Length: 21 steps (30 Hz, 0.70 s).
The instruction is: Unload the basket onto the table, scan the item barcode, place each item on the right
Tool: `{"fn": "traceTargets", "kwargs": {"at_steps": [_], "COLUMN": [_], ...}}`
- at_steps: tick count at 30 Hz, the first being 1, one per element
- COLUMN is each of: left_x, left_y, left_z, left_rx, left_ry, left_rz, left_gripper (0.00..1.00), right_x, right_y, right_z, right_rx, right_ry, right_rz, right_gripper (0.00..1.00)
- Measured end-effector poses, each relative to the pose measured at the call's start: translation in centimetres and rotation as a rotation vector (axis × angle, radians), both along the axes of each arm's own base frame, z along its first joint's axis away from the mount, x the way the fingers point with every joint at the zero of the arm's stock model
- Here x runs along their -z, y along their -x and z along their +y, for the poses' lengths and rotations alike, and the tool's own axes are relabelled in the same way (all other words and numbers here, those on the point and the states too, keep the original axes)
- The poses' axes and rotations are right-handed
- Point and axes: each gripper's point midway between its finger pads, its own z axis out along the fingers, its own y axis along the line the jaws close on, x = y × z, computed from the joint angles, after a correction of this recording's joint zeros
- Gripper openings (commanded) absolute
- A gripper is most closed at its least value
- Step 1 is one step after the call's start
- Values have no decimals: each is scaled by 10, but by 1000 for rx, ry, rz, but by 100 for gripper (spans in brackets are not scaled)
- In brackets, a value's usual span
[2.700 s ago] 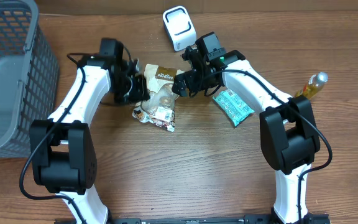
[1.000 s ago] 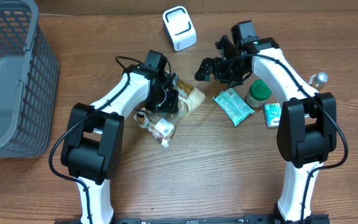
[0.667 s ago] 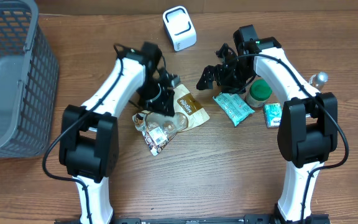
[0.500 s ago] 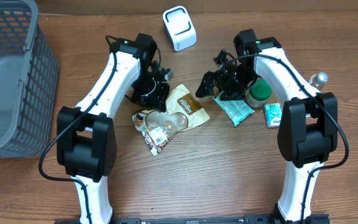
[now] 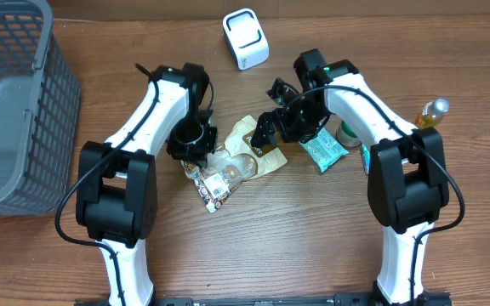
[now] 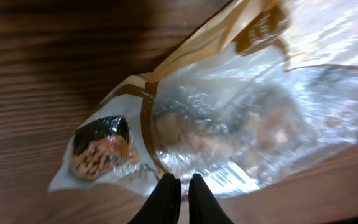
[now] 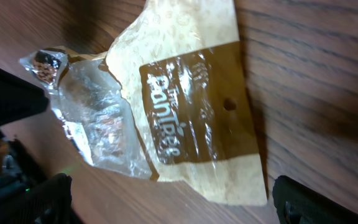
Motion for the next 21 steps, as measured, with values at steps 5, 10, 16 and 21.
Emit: {"fn": "traceTargets", "kwargs": {"at_steps": [5,10,16,21], "left_x": [17,21,21,22], "left_y": [11,11,9,8], "left_z": [4,4,4,6], "left_rx": [1,1,2,5], "left_ry": [-10,-10,-10,-24], "left_rz": [25,21,11,5], "left_gripper": [8,8,8,8], "right_x": [16,35,35,34], "right_y": [8,20,18,20], "right_z": [7,15,41,60], "right_rx": [-30,-51,-33,-7], "right_ry": [23,31,-26,-67], "right_rz": [-13,-12,-73,-85], "right_gripper": [100,100,100,99]}}
